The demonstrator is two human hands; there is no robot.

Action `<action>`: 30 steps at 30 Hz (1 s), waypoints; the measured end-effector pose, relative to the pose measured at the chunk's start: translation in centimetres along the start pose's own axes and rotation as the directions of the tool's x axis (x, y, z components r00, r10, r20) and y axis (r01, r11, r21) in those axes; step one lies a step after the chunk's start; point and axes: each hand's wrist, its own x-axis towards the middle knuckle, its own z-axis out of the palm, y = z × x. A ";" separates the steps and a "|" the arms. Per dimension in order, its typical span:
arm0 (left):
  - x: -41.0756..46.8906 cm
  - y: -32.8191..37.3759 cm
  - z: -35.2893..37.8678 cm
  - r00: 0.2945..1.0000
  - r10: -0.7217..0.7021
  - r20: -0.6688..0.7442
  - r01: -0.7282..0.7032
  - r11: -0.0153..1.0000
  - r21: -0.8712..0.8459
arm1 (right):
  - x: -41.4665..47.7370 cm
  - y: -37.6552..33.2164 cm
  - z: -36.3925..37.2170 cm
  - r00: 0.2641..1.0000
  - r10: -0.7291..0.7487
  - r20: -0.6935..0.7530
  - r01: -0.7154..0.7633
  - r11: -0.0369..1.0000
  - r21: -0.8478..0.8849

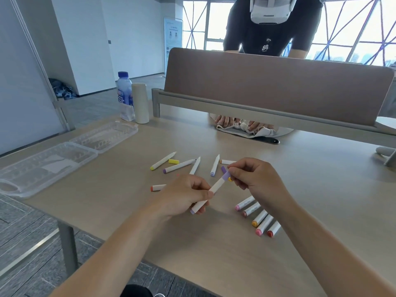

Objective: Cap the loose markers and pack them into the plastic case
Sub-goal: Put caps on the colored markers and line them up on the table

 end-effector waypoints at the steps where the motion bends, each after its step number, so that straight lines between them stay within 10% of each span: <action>1: 0.1 0.0 0.1 1.000 -0.001 -0.001 0.001 1.000 0.009 | 0.0 0.1 0.1 1.000 0.001 -0.006 -0.001 1.000 0.002; 19: 2.3 1.1 -0.1 0.960 0.126 -0.249 -0.068 0.971 0.229 | 2.8 2.9 -5.2 0.942 0.331 -0.060 -0.335 0.906 -0.259; 30: 2.2 1.0 -0.4 0.948 0.158 -0.278 -0.022 0.901 0.434 | 2.4 2.7 -5.2 0.961 0.235 -0.146 -0.277 0.798 -0.535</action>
